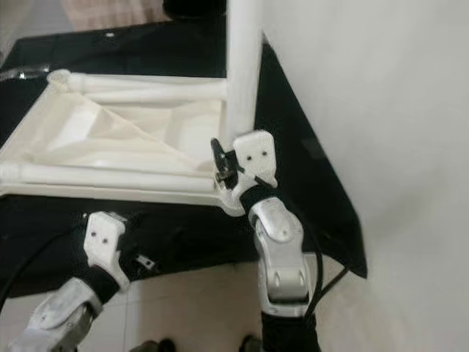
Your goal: Building children table
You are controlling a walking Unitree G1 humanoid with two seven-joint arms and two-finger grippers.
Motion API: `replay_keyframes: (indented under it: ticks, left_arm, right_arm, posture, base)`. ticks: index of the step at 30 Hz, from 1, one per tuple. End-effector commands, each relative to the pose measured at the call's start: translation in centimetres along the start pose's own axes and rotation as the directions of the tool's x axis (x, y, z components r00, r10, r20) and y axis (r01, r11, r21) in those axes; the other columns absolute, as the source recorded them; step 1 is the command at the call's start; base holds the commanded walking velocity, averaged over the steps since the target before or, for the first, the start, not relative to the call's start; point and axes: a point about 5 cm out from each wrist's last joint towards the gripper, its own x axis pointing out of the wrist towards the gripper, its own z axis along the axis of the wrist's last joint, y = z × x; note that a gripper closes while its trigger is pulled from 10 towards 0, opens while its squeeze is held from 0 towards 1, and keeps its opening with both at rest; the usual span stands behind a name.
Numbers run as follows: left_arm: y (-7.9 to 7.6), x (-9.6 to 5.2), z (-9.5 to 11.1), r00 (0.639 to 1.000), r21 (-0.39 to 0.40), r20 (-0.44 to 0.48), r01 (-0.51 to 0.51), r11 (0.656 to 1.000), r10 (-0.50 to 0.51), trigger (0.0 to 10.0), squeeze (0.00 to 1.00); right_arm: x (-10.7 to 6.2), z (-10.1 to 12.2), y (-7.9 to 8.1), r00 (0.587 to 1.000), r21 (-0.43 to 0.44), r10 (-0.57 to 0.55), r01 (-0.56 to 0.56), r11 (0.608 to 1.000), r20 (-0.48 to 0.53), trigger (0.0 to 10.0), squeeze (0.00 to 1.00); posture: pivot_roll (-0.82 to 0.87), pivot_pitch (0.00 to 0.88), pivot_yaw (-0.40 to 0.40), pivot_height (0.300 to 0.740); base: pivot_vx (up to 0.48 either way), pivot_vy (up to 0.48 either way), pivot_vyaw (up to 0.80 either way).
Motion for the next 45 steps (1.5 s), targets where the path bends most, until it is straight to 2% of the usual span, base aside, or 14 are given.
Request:
replay_keyframes:
  ticks: [1,2,3,4,5,6,14,16,17,30,31,32,33,45]
  left_arm:
    - [0.1,-0.1,-0.5,1.000,0.008,-0.023,0.000,1.000,0.000,10.0,0.00]
    - [0.1,-0.1,-0.5,1.000,0.008,-0.023,0.000,1.000,0.000,10.0,0.00]
    - [0.2,-0.1,-0.5,1.000,0.012,-0.023,-0.005,1.000,0.005,10.0,0.00]
    - [0.2,-0.1,-0.5,1.000,0.012,-0.023,-0.005,1.000,0.005,10.0,0.00]
    - [0.3,-0.1,-0.5,1.000,0.017,-0.023,-0.010,1.000,0.011,10.0,0.00]
    - [0.4,-0.1,-0.5,1.000,0.021,-0.023,-0.015,1.000,0.015,10.0,0.00]
    - [0.1,-0.2,-0.4,1.000,0.025,-0.022,-0.015,1.000,0.016,10.0,0.00]
    - [0.0,-0.2,-0.4,1.000,0.024,-0.022,-0.012,1.000,0.013,10.0,0.00]
    - [0.0,-0.2,-0.4,1.000,0.024,-0.022,-0.011,1.000,0.012,10.0,0.00]
    - [-0.4,-1.0,-0.1,0.999,0.046,-0.037,-0.007,0.999,0.009,10.0,0.00]
    - [-0.4,-1.2,-0.1,0.999,0.047,-0.041,-0.008,0.999,0.010,10.0,0.00]
    - [-0.4,-1.2,-0.1,0.999,0.047,-0.041,-0.008,0.999,0.010,10.0,0.00]
    - [-0.4,-1.4,-0.1,0.999,0.048,-0.043,-0.009,0.999,0.011,10.0,0.00]
    - [-0.6,-1.4,-0.3,0.999,0.039,-0.053,0.001,0.999,0.001,10.0,0.00]
  right_arm:
    - [0.0,-3.4,0.2,0.985,-0.011,-0.015,0.014,1.000,-0.173,0.0,0.00]
    - [0.0,-3.4,0.2,0.985,-0.011,-0.015,0.014,1.000,-0.173,0.0,0.00]
    - [0.6,-3.3,0.2,0.983,-0.009,-0.001,0.000,1.000,-0.181,9.6,0.00]
    - [0.6,-3.3,0.2,0.983,-0.009,-0.001,0.000,1.000,-0.181,9.6,0.00]
    - [1.0,-3.1,0.3,0.983,0.023,0.054,-0.051,0.998,-0.177,10.0,0.51]
    - [1.3,-2.7,0.5,0.980,0.092,0.132,-0.119,0.989,-0.148,10.0,1.00]
    - [1.8,0.5,-0.8,0.817,0.079,0.577,-0.576,0.814,0.012,10.0,1.00]
    - [2.1,0.9,-1.8,0.750,0.015,0.661,-0.661,0.750,0.004,10.0,0.88]
    - [2.4,1.0,-2.1,0.727,0.013,0.687,-0.686,0.727,0.003,10.0,0.00]
    - [6.1,2.1,-4.6,0.571,0.034,0.821,-0.820,0.572,-0.021,10.0,0.00]
    - [6.4,2.4,-4.8,0.545,0.055,0.838,-0.837,0.545,-0.006,4.4,0.00]
    - [6.4,2.4,-4.8,0.545,0.055,0.838,-0.837,0.545,-0.006,4.4,0.00]
    - [6.5,2.6,-4.9,0.524,0.065,0.852,-0.850,0.522,0.003,0.0,0.00]
    - [5.1,2.2,-6.7,0.456,0.045,0.890,-0.889,0.456,-0.017,0.0,0.00]
  posture:
    - [-0.01,0.215,0.009,0.740]
    - [-0.01,0.215,0.009,0.740]
    - [0.00,0.215,0.008,0.740]
    - [0.00,0.215,0.008,0.740]
    - [0.00,0.214,0.007,0.740]
    - [0.00,0.214,0.007,0.740]
    - [0.02,0.217,-0.008,0.740]
    - [0.02,0.217,-0.011,0.740]
    - [0.03,0.221,-0.013,0.740]
    - [0.11,0.253,-0.007,0.740]
    - [0.12,0.260,-0.003,0.740]
    - [0.12,0.260,-0.003,0.740]
    - [0.12,0.262,0.000,0.740]
    - [0.09,0.248,0.005,0.740]
  base:
    - [0.000,0.000,0.00]
    - [0.000,0.000,0.00]
    - [0.000,0.000,0.00]
    - [0.000,0.000,0.00]
    - [0.000,0.000,0.00]
    - [0.000,0.000,0.00]
    - [0.000,0.000,0.00]
    - [0.000,0.000,0.00]
    - [0.000,0.000,0.00]
    - [0.000,0.000,0.00]
    - [0.000,0.000,0.00]
    - [0.000,0.000,0.00]
    - [0.000,0.000,0.00]
    - [0.000,0.000,0.00]
